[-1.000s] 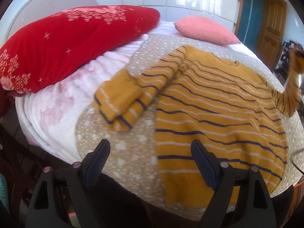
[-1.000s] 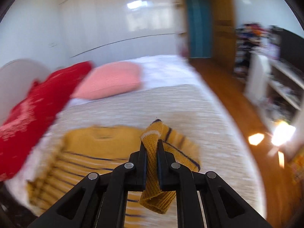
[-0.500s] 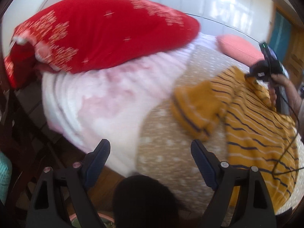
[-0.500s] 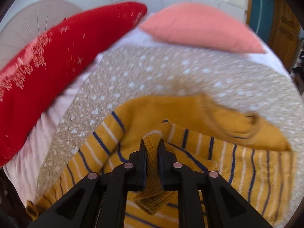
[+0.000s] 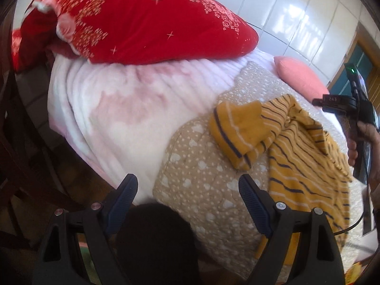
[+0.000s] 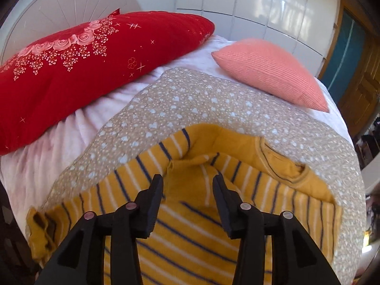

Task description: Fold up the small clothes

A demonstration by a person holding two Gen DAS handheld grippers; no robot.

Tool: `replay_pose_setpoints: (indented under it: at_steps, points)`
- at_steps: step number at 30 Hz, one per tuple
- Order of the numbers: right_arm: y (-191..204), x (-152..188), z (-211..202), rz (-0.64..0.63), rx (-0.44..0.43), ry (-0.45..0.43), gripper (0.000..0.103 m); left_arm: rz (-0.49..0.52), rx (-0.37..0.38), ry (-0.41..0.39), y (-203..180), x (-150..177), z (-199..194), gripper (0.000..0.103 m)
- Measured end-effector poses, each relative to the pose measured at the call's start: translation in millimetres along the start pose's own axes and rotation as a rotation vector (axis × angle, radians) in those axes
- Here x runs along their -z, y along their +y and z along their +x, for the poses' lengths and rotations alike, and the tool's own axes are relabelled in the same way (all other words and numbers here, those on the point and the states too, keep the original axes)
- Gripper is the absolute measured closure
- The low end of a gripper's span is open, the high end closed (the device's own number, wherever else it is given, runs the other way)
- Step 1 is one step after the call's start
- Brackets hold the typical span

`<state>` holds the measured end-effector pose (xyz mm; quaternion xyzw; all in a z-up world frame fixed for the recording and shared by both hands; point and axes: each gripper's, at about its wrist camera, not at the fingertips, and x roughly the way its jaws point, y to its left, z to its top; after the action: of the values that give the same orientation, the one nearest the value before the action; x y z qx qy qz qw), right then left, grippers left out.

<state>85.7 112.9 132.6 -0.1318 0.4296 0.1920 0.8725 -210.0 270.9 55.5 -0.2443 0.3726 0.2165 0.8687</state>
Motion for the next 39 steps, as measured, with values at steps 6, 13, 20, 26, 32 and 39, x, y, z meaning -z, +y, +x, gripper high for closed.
replay_pose_setpoints:
  at_steps: [6, 13, 20, 26, 32, 39]
  points:
    - [-5.3, 9.5, -25.5, 0.054, 0.036, -0.002, 0.053, -0.049, 0.026, -0.006, 15.5, 6.0, -6.0, 0.016]
    - [16.4, 29.9, -54.7, 0.057, -0.059, 0.001, 0.053, -0.064, 0.011, -0.009, 32.7, 7.0, -7.4, 0.016]
    - [82.7, 64.1, -62.7, -0.093, -0.265, 0.048, 0.043, -0.106, -0.109, -0.003, 72.1, 5.5, -5.2, 0.016]
    - [158.8, 95.2, -61.5, -0.31, -0.358, 0.05, 0.042, -0.129, -0.161, -0.019, 89.4, 5.3, -12.7, 0.016]
    - [196.5, 100.2, -28.8, -0.363, -0.272, 0.064, 0.035, -0.11, -0.148, -0.008, 83.9, 2.7, -11.7, 0.016]
    - [236.4, 46.1, -52.6, -0.395, -0.338, -0.008, 0.096, -0.074, -0.164, -0.014, 75.8, -2.7, -17.7, 0.016]
